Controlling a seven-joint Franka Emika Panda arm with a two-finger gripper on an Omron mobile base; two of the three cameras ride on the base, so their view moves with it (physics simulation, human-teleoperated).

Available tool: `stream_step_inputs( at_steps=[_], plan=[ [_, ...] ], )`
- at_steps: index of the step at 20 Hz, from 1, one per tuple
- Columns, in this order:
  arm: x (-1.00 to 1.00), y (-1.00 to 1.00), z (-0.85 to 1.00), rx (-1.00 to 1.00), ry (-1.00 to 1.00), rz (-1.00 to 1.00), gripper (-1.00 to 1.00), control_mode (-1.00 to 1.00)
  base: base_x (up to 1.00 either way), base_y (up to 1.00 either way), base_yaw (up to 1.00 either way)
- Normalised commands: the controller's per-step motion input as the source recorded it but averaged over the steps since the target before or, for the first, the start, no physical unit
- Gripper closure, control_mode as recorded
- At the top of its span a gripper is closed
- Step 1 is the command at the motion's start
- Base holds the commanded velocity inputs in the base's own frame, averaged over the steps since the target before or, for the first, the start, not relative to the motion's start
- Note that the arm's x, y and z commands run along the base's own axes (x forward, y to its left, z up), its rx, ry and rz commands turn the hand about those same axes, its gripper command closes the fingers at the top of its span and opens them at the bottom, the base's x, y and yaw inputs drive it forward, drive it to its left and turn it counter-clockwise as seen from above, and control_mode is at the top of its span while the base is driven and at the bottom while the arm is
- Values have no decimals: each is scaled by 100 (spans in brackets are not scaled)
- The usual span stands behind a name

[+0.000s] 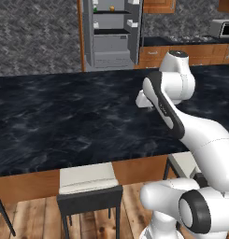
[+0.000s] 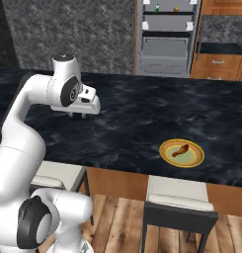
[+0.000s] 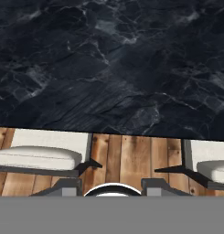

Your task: Pick the chicken drumstick and garlic from their plates and place them in the bowl. Then put the bowl in the fridge.

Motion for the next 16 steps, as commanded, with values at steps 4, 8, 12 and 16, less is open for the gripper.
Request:
stream_step_inputs(
  at_steps=[4,8,12,16],
  plan=[
    [0,0,0,0,0,0,-100,100,0,0,0],
    [0,0,0,0,0,0,-100,100,0,0,0],
    [0,0,0,0,0,0,-100,100,-4,-1,0],
    [0,0,0,0,0,0,-100,100,-22,-39,-7]
  ],
)
